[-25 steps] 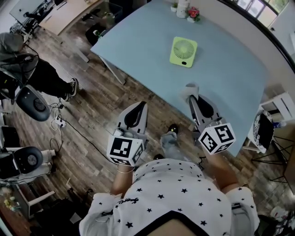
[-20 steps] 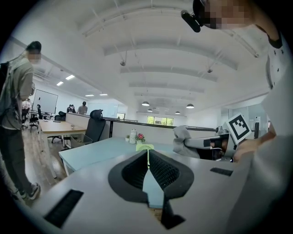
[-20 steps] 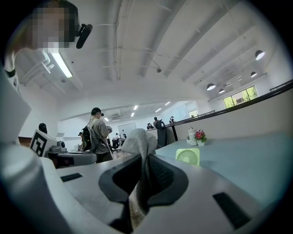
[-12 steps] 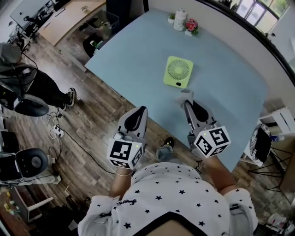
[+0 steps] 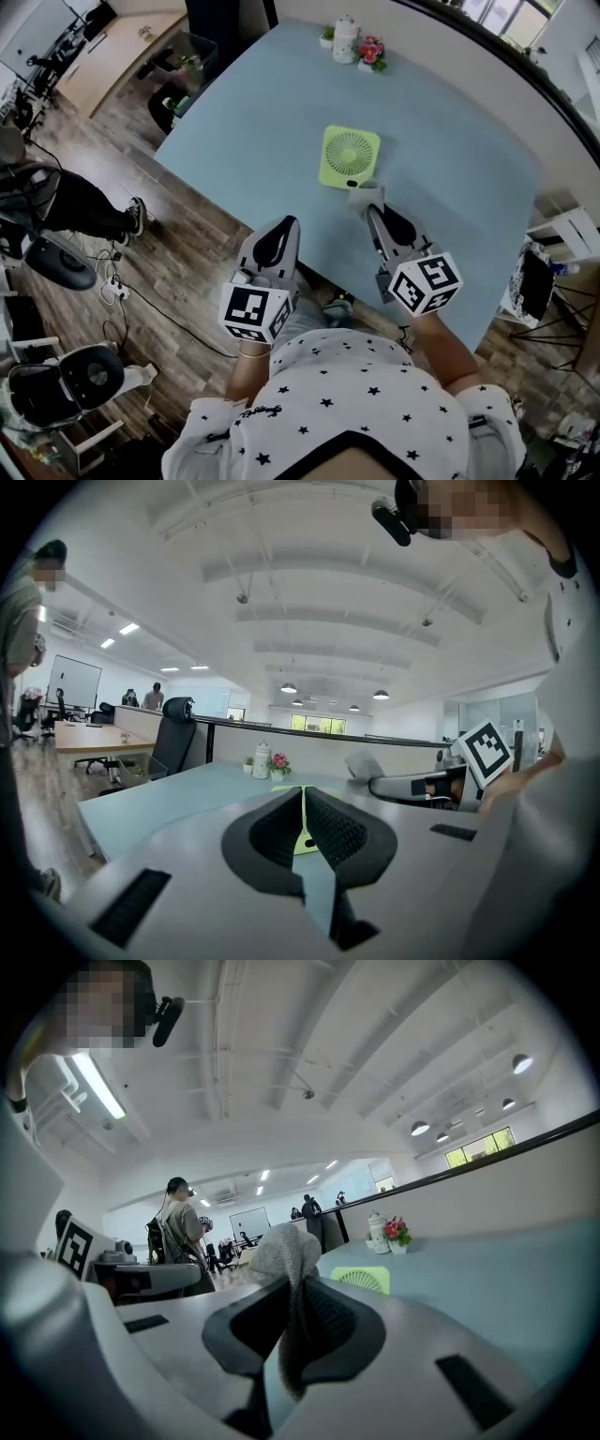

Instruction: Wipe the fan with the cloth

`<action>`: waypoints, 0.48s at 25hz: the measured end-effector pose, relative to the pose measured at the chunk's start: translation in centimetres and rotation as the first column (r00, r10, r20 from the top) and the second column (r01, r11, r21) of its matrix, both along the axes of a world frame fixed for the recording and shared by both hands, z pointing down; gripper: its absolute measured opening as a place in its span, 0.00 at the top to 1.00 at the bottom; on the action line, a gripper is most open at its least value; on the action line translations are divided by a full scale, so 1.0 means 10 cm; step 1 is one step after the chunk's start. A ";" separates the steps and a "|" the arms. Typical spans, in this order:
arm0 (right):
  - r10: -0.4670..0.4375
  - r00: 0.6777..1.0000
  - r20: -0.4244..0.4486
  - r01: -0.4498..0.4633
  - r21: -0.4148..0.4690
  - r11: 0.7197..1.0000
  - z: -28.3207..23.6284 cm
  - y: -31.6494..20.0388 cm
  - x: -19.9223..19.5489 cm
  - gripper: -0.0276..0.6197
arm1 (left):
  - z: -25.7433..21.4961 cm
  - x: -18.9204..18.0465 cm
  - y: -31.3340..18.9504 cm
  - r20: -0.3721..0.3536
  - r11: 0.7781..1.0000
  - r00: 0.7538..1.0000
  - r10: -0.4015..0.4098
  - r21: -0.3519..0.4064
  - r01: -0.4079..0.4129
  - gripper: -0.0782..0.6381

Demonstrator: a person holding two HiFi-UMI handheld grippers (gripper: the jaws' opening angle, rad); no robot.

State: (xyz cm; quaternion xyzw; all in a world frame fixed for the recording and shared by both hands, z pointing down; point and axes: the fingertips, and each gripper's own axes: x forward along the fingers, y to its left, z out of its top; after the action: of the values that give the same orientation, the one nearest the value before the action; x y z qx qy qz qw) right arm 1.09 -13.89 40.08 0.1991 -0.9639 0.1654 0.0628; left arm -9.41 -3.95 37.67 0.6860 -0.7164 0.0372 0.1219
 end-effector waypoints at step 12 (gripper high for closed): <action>0.116 0.992 -0.041 -0.117 -0.008 0.993 0.08 -0.41 -0.56 0.91 | -0.11 -0.48 -0.82 0.009 0.980 0.980 0.199 0.013 -0.199 0.84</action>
State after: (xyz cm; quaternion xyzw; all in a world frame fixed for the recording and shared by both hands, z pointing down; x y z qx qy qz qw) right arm -4.48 -17.95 40.92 0.2580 -0.9483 0.1697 0.0735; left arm -14.18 -12.12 36.58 0.7550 -0.6448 0.0468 0.1098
